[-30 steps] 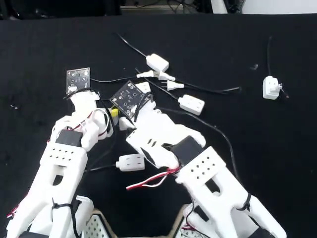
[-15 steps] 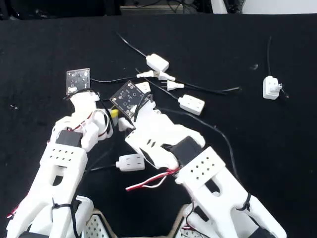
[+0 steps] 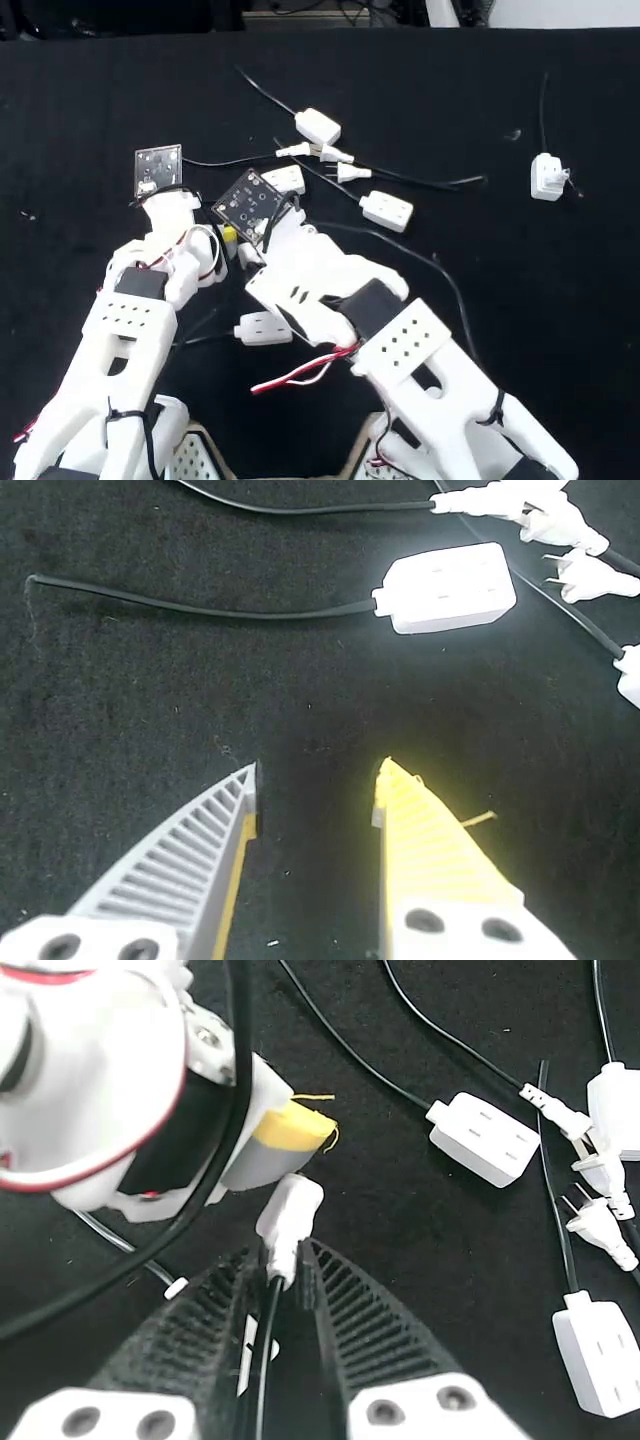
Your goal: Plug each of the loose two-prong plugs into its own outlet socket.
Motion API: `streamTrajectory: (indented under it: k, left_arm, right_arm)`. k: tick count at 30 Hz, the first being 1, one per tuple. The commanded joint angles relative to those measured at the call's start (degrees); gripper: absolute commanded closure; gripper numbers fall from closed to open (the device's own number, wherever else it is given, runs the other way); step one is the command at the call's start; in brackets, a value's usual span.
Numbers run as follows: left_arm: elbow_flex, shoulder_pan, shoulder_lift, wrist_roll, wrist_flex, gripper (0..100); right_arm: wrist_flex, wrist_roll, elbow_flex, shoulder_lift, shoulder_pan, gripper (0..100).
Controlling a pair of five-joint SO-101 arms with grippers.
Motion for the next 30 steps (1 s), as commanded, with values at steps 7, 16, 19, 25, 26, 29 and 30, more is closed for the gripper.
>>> streamTrajectory:
  k: [7, 16, 19, 25, 26, 29, 30]
  left_arm:
    - [-2.4, -3.8, -1.0, 0.1, 3.2, 80]
    - [-4.9, -17.1, -1.0, -21.3, 22.3, 80]
    - [-0.4, -17.9, -1.0, -27.5, 22.9, 80]
    - [9.5, -17.9, -1.0, -29.0, 14.0, 80]
    - [10.8, -17.9, -1.0, -29.0, 12.8, 80]
    - [13.4, -17.9, -1.0, -28.8, 9.8, 80]
    - [13.8, -17.9, -1.0, -28.0, 9.2, 80]
  right_arm:
    - [0.8, 0.2, -3.0, -1.9, 3.1, 98.8]
    - [21.3, 6.7, -12.1, 0.7, 6.2, 98.8]
    - [27.5, 8.1, -16.1, 6.5, 6.2, 98.8]
    - [36.6, 7.9, -28.1, 22.5, 6.2, 98.8]
    - [37.9, 7.8, -29.9, 24.2, 6.2, 98.8]
    - [39.4, 5.5, -33.5, 28.2, 6.2, 98.8]
    - [39.3, 4.0, -34.2, 29.3, 6.1, 98.8]
